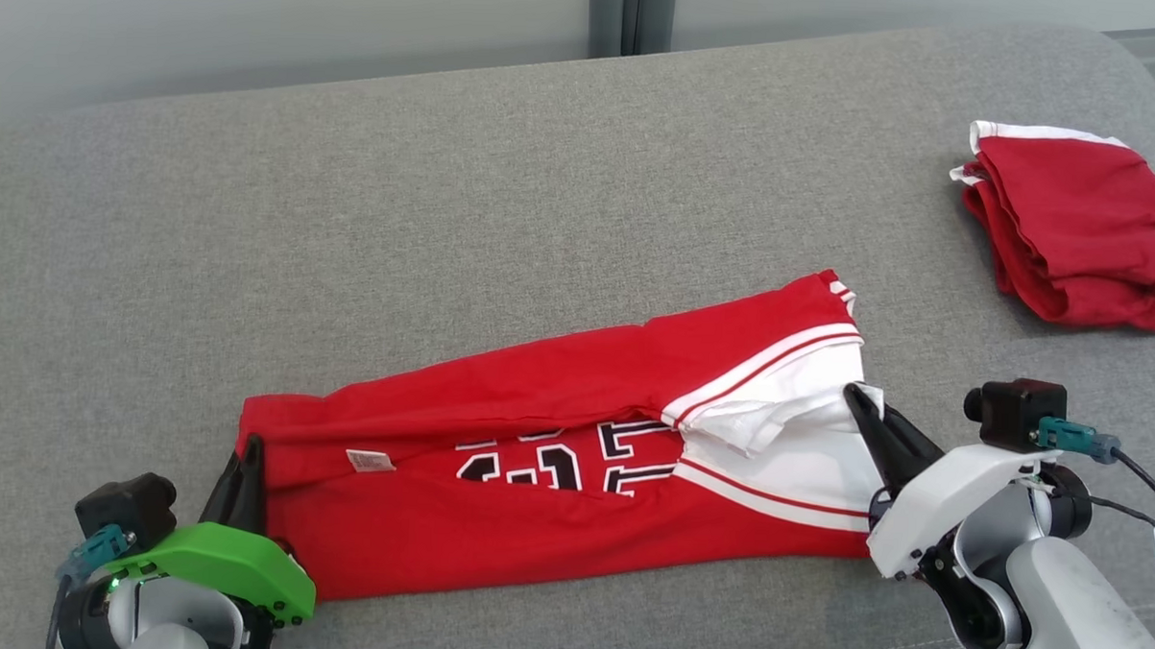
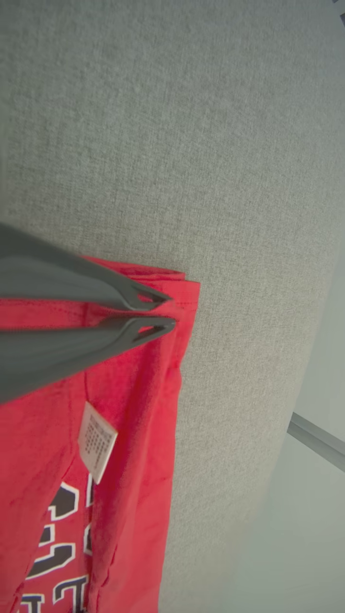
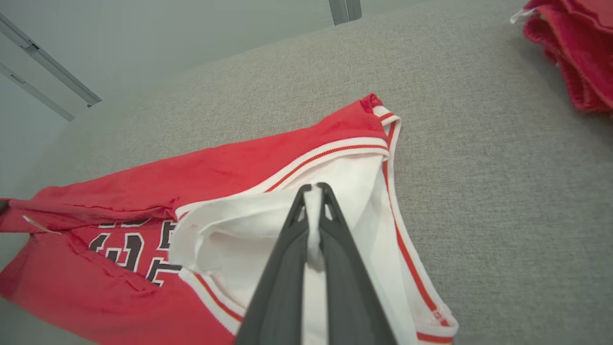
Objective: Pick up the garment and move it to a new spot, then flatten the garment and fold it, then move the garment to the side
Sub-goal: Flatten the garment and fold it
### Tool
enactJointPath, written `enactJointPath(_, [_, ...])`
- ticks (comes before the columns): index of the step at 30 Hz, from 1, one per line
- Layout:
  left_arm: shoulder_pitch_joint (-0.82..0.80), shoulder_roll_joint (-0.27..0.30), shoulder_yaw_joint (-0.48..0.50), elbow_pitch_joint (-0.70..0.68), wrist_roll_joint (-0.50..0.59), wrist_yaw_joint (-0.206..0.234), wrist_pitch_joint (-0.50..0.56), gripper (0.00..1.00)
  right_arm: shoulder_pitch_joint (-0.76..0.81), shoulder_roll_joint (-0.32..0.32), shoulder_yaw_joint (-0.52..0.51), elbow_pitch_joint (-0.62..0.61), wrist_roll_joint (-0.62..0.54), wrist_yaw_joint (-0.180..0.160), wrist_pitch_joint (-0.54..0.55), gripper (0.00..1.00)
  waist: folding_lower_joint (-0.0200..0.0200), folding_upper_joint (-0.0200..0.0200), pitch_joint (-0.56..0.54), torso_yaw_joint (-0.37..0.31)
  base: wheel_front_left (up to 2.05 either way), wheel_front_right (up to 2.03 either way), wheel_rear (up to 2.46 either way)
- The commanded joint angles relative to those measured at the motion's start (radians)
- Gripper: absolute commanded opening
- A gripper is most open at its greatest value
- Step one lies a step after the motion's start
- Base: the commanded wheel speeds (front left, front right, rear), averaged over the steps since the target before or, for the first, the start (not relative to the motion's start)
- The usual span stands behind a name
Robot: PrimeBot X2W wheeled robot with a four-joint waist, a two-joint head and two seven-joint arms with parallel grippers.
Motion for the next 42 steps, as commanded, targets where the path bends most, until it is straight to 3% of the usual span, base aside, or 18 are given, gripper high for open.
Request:
enactJointPath(1, [0.011,-0.001,-0.001,0.003,-0.001,-0.006,0.000,0.00,0.021,0.003,-0.005,0.002,-0.010,0.000,-0.006,0.00,0.0001,-0.0001,-0.001,0.001,0.00,0.00,0.00])
enactJointPath(4, [0.015,-0.011,-0.008,0.018,-0.006,-0.006,-0.003,0.00,0.042,0.015,-0.011,0.010,-0.022,0.000,-0.012,0.00,0.0001,-0.0001,-0.006,0.001,0.00,0.00,0.00])
enactJointPath(5, [0.016,-0.012,-0.008,0.020,-0.006,-0.006,-0.006,0.22,0.047,0.018,-0.015,0.013,-0.025,0.000,-0.018,0.00,0.0001,-0.0001,-0.007,0.000,0.00,0.00,0.00])
enactJointPath(6, [0.018,-0.013,-0.006,0.020,-0.006,-0.006,-0.013,0.48,0.054,0.020,-0.017,0.016,-0.028,0.000,-0.024,0.07,0.0001,-0.0001,-0.009,0.000,0.00,0.00,0.00])
enactJointPath(7, [0.022,-0.014,-0.002,0.019,-0.008,-0.005,-0.021,1.00,0.061,0.023,-0.020,0.019,-0.033,0.000,-0.027,0.30,0.0001,-0.0001,-0.011,-0.001,0.00,0.00,0.00])
enactJointPath(8, [0.027,-0.015,0.003,0.017,-0.010,-0.002,-0.028,1.00,0.066,0.027,-0.027,0.019,-0.034,0.000,-0.037,0.49,0.0001,-0.0001,-0.013,-0.001,0.00,0.00,0.00])
enactJointPath(9, [0.033,-0.016,0.007,0.013,-0.013,-0.001,-0.035,1.00,0.073,0.027,-0.031,0.018,-0.038,0.000,-0.042,0.96,0.0001,-0.0001,-0.016,-0.002,0.00,0.00,0.00])
enactJointPath(10, [0.037,-0.016,0.013,0.007,-0.013,0.002,-0.044,1.00,0.081,0.028,-0.038,0.015,-0.041,0.000,-0.047,1.00,0.0001,-0.0001,-0.018,-0.002,0.00,0.00,0.00])
enactJointPath(27, [0.104,-0.022,0.062,-0.179,0.073,0.058,-0.098,1.00,0.212,0.052,-0.168,-0.073,-0.144,0.000,-0.048,1.00,0.0001,-0.0001,-0.088,-0.017,0.00,0.00,0.00])
enactJointPath(33, [0.089,-0.050,0.066,-0.194,0.101,0.064,-0.102,1.00,0.178,0.047,-0.203,-0.082,-0.162,0.000,0.011,1.00,0.0001,-0.0001,-0.103,-0.005,0.00,0.00,0.00])
enactJointPath(42, [0.080,-0.073,0.066,-0.198,0.129,0.056,-0.101,1.00,0.069,0.020,-0.189,0.008,-0.174,0.000,0.152,1.00,0.0001,-0.0001,-0.102,0.041,0.00,0.00,0.00])
